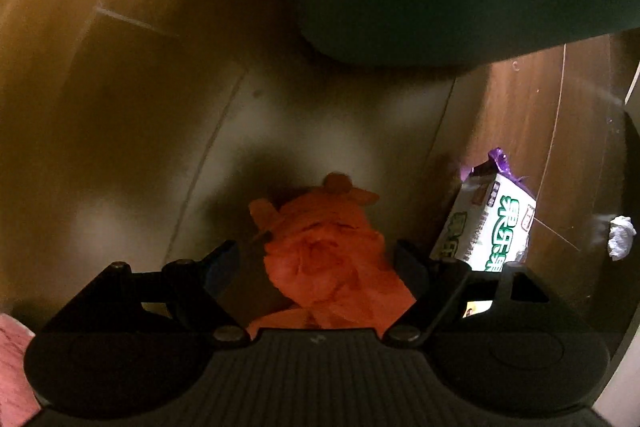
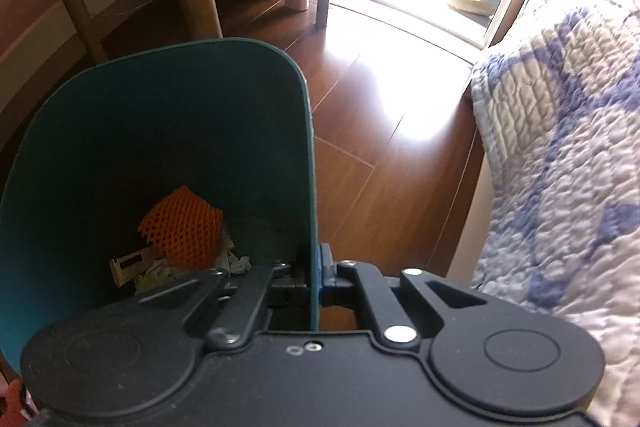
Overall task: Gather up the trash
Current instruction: 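Lower the left tool to the orange plastic bag and close on it, then lift the orange bag with the left tool over the teal bin, then open the left tool to drop the orange bag into the bin, then lower the left tool to the white snack packet and close on it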
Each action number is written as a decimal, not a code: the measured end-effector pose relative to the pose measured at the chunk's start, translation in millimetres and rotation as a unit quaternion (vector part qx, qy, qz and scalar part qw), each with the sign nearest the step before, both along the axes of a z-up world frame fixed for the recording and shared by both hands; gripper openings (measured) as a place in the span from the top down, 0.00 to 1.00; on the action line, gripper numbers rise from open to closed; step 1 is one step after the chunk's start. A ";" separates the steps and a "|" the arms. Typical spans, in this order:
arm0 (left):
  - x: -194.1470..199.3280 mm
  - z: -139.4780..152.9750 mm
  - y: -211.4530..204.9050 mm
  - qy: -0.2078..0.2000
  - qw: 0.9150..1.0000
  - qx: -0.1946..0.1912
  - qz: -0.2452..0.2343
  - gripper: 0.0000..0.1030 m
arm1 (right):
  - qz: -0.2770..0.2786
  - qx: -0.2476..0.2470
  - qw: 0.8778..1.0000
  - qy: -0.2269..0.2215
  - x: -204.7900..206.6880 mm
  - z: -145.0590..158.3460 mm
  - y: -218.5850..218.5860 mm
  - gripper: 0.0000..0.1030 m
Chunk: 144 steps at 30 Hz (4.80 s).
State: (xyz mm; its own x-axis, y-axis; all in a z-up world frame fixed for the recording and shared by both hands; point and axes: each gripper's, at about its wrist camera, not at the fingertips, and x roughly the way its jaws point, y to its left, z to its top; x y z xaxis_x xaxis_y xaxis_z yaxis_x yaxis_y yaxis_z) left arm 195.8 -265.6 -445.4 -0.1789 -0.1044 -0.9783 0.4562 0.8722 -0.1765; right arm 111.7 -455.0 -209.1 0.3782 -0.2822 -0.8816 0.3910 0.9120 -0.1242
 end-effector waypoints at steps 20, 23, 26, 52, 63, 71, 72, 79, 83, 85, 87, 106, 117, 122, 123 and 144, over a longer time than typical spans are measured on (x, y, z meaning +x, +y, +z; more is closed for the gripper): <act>26.1 66.0 46.0 -0.017 0.999 -0.001 0.038 0.43 | 0.024 0.005 1.000 -0.020 4.3 -3.2 -3.3 0.98; 32.2 109.6 61.3 -0.043 0.998 -0.012 0.036 0.43 | 0.030 -0.005 0.999 -0.020 2.6 -0.9 4.7 0.98; 41.5 163.0 79.6 -0.079 0.996 -0.030 0.033 0.43 | 0.045 -0.025 0.999 -0.016 3.1 4.9 18.8 0.97; 97.1 336.3 75.9 -0.255 0.947 -0.159 0.117 0.43 | 0.169 -0.177 0.969 0.039 14.7 25.6 185.0 0.98; 108.7 276.9 62.7 -0.162 0.978 -0.100 0.088 0.42 | 0.190 -0.196 0.961 0.044 15.7 20.4 195.3 0.97; 111.7 265.2 49.9 -0.159 0.978 -0.110 0.074 0.34 | 0.193 -0.190 0.961 0.052 13.5 21.5 199.1 0.97; 112.0 265.7 52.1 -0.158 0.977 -0.117 0.076 0.33 | 0.191 -0.188 0.962 0.053 15.0 21.4 197.5 0.97; 108.2 278.3 61.2 -0.177 0.968 -0.160 0.074 0.24 | 0.176 -0.170 0.968 0.054 20.8 22.6 179.5 0.97; 99.4 293.0 58.3 -0.193 0.962 -0.183 0.057 0.23 | 0.159 -0.156 0.973 0.057 24.5 21.7 162.8 0.97; 92.0 299.3 59.8 -0.200 0.960 -0.190 0.048 0.23 | 0.144 -0.140 0.978 0.058 26.6 22.3 151.9 0.98; 89.4 303.6 56.5 -0.207 0.958 -0.192 0.040 0.23 | 0.137 -0.128 0.980 0.061 28.8 21.9 143.3 0.98; -18.2 267.3 17.4 -0.144 0.935 -0.220 -0.238 0.23 | 0.232 -0.099 0.950 0.182 24.4 12.6 126.1 0.90; -56.5 103.0 -18.2 -0.078 0.962 -0.130 -0.227 0.23 | 0.277 -0.084 0.934 0.211 27.1 12.1 126.1 0.88; -94.5 46.6 -44.0 -0.063 0.950 -0.100 -0.290 0.23 | 0.284 -0.072 0.931 0.220 30.9 7.2 111.5 0.88; -97.9 37.8 -46.4 -0.061 0.951 -0.094 -0.290 0.23 | 0.283 -0.068 0.931 0.222 31.7 6.5 108.8 0.87; -88.8 -35.8 -58.3 -0.047 0.970 -0.005 -0.239 0.61 | 0.256 -0.016 0.946 0.201 18.7 -15.1 77.0 0.89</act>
